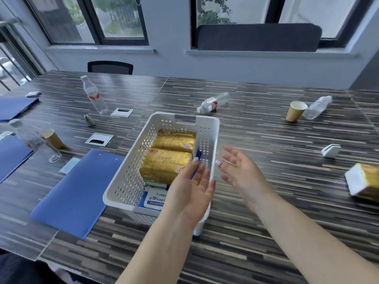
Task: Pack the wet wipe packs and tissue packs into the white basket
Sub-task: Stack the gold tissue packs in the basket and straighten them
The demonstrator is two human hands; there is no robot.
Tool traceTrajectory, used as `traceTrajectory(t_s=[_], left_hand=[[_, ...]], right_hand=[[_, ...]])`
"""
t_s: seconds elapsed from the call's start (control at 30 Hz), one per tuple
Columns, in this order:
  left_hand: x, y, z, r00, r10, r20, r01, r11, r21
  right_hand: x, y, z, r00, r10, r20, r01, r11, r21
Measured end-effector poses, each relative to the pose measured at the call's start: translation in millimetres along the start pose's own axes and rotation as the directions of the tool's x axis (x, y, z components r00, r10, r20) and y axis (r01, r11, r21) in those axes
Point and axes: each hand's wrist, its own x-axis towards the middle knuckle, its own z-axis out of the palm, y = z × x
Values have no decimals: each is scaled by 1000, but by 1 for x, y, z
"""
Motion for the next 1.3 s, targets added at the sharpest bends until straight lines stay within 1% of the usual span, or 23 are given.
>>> traceTrajectory(t_s=[0.13,0.23,0.4,0.47,0.63,0.8,1.03,1.17,1.23,1.3], left_hand=[[-2,-47,17,999,-46,-29,48,997,67],[3,-80,24,997,-66,-51,72,990,118],[20,-158,56,978,-196,-75,208,953,219],[25,-198,79,966,-244,-90,259,934,245],[39,-278,129,952,-287,-109,306,908,286],[59,-333,162,947,-287,-144,319,896,310],[102,-377,188,941,-234,-245,317,862,395],[135,-391,199,927,-218,-306,342,829,444],[155,-401,206,911,-202,-359,359,815,454],[175,-411,217,910,-182,-372,356,802,479]], right_hand=[[-25,11,-49,998,-18,-56,19,1000,23],[-41,22,-85,994,6,-109,-3,1000,29],[-68,39,-179,960,40,-279,-34,999,24],[-79,45,-228,939,60,-339,-49,998,39],[-93,58,-325,900,117,-419,-89,992,86],[-92,70,-401,864,184,-469,-123,980,159],[-70,83,-480,835,251,-490,-139,957,254],[-52,97,-510,806,273,-525,-167,956,241],[-41,107,-525,785,300,-541,-196,950,242],[-28,115,-537,765,321,-557,-230,946,229]])
